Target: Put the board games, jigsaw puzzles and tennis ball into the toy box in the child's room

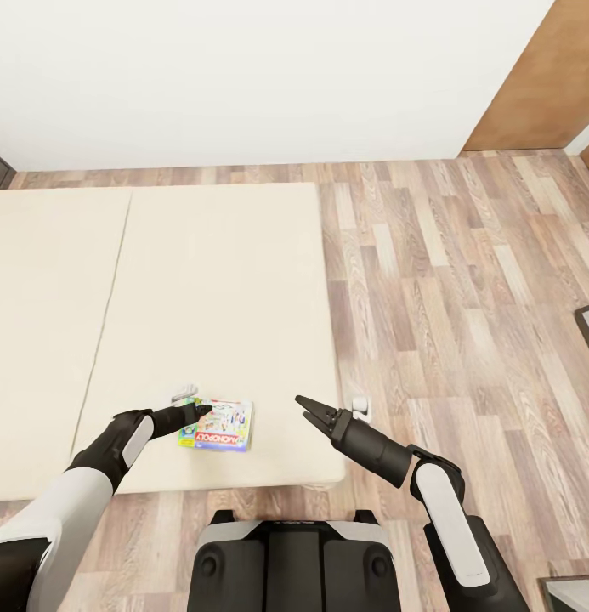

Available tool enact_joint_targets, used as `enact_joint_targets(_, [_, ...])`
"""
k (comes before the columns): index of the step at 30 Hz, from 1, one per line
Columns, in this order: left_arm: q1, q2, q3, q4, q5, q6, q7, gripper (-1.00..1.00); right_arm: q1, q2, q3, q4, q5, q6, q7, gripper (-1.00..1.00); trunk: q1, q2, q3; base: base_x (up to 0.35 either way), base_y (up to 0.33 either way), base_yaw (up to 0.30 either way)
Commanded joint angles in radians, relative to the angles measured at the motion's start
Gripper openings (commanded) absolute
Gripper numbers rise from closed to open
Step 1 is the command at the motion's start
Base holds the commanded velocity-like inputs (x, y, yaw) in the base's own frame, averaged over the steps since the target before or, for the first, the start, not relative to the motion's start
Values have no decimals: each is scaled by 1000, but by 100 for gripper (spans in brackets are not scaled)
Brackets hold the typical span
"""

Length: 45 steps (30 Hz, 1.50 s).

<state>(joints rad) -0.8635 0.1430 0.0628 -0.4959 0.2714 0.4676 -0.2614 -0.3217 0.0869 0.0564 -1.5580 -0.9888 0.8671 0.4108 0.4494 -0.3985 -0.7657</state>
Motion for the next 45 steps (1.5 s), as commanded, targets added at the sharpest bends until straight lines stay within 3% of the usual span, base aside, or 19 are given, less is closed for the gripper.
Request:
enact_joint_targets(1, [0,0,5,-1,5,9,-2,100,0,1,-1,0,3,4,4,100,1,-2,-1,0,-42,0])
enact_joint_targets(25, [0,0,5,-1,5,9,-2,100,0,1,-1,0,3,4,3,100,1,-2,-1,0,-99,0])
enact_joint_targets(45, [0,1,5,-1,5,35,-2,100,0,1,-1,0,3,4,4,100,1,-2,-1,0,-6,0])
